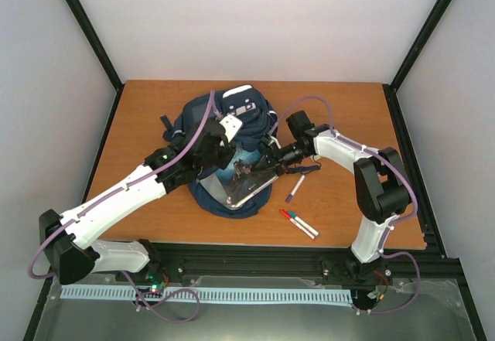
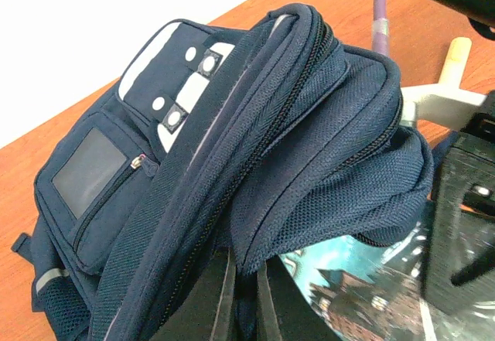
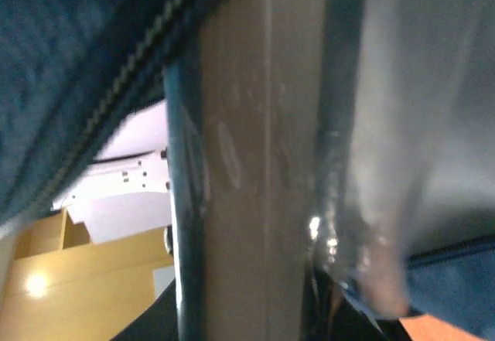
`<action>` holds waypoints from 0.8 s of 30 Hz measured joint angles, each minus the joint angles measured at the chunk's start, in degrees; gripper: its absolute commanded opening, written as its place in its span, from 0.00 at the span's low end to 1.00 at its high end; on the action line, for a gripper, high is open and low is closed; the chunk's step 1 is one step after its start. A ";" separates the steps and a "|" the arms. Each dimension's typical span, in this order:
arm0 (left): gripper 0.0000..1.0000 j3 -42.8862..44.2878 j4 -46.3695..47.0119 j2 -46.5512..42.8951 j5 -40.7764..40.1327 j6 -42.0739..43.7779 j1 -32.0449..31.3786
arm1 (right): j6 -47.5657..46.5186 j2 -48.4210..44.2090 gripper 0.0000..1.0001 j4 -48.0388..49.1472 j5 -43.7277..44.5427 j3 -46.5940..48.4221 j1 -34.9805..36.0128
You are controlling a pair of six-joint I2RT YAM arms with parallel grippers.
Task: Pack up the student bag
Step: Place the book in the student bag.
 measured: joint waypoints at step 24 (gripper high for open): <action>0.01 -1.70 1.77 -0.11 2.36 -0.02 1.27 | 11.10 9.09 0.46 24.44 8.13 -2.73 1.95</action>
